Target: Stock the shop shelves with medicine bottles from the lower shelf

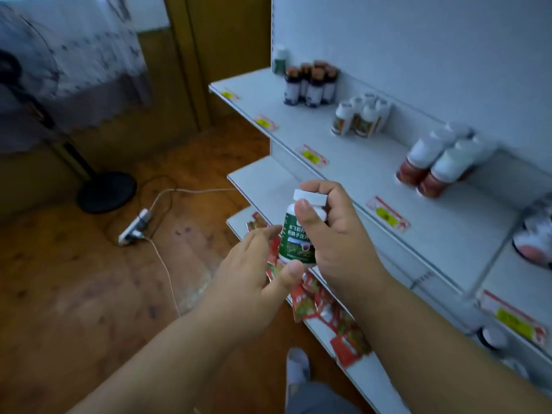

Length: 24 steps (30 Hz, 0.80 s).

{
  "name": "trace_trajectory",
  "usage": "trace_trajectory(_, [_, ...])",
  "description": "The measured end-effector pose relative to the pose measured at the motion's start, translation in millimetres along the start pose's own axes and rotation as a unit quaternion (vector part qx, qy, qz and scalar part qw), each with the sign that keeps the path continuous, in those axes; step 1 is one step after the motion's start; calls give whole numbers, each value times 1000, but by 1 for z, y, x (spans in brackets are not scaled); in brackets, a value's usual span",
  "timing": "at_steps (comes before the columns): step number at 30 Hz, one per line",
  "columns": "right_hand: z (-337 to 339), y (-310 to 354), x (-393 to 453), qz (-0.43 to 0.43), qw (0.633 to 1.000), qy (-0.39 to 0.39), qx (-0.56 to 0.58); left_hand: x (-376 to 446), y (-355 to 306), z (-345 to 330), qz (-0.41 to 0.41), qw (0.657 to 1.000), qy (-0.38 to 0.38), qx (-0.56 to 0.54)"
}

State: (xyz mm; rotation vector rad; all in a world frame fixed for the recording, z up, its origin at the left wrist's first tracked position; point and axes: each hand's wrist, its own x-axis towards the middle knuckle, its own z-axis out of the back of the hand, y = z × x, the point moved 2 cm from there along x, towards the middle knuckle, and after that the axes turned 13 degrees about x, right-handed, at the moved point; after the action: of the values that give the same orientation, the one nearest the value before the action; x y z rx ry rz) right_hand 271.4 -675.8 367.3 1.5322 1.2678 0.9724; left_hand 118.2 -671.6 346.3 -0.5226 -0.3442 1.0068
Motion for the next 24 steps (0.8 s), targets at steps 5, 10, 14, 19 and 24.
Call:
trace_trajectory(5, [-19, 4, 102, 29, 996, 61, -61, 80, 40, 34, 30, 999, -7, 26])
trace_trajectory(10, [-63, 0, 199, 32, 988, 104, -106, 143, 92, 83, 66, 996, -14, 61])
trace_trajectory(14, [-110, -19, 269, 40, 986, 115, -116, 193, 153, 120, 59, 994, -36, 82])
trace_trajectory(19, [-150, -46, 348, 62, 989, 45, -124, 276, 225, 159, -8, 992, 4, 127])
trace_trajectory(24, [-158, -42, 403, 66, 986, -61, -143, 361, 254, 193, -95, 983, 48, 150])
